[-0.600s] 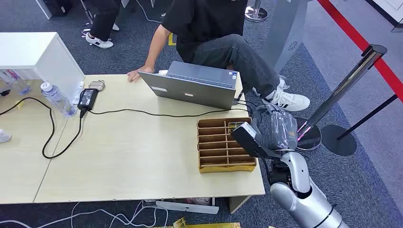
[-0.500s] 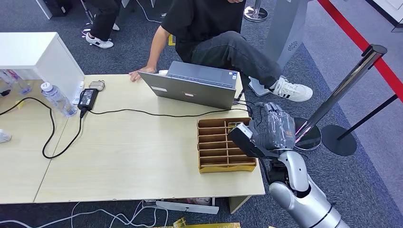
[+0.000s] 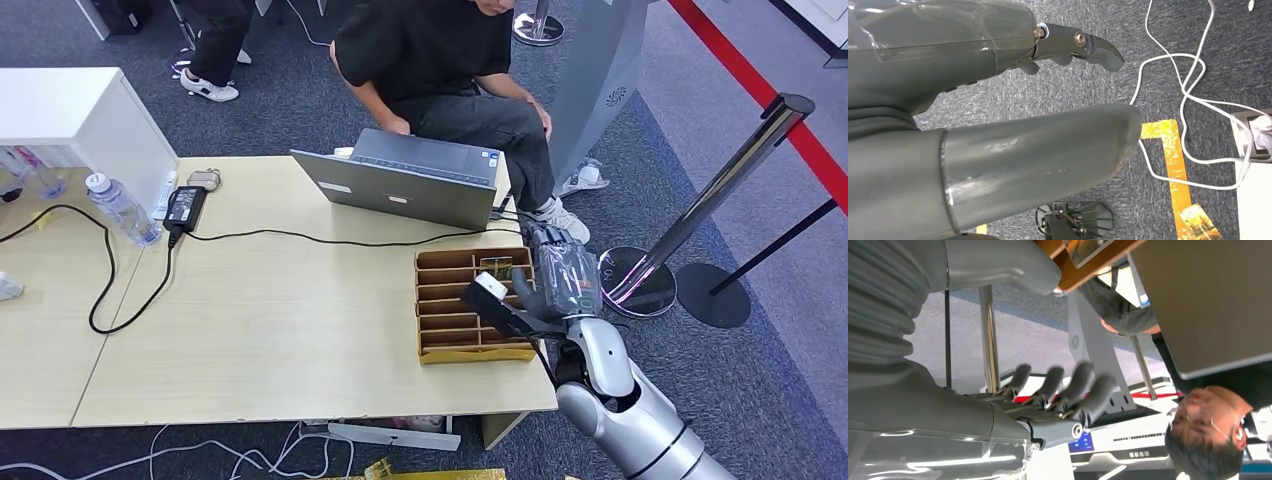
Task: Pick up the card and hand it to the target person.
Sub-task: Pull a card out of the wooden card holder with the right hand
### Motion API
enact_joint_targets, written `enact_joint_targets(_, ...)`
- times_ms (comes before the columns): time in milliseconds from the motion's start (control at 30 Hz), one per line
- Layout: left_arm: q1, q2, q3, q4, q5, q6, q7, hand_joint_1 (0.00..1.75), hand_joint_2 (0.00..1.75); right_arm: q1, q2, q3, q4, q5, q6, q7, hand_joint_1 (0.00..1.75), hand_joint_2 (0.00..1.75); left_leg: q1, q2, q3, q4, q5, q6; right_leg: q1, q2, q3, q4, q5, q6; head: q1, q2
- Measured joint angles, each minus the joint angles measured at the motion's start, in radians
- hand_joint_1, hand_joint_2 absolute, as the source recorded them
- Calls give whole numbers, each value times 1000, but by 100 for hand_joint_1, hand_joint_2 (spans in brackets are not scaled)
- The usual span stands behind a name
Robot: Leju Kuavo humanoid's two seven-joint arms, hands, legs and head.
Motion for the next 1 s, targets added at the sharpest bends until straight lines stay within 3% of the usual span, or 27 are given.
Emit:
enact_joint_targets(167, 0, 0, -4, 0, -5, 0, 2, 0, 0, -17, 1, 22, 33, 35, 29, 11, 94, 175, 0, 0, 0, 0, 0, 0, 0, 0, 0, 0, 0, 0, 0, 0)
enact_joint_targets(1000, -9, 0, -31, 0, -25, -6, 22, 0, 0, -85, 13, 91, 129, 47, 78, 15, 82, 175, 0, 0, 0, 0, 0, 0, 0, 0, 0, 0, 0, 0, 0, 0)
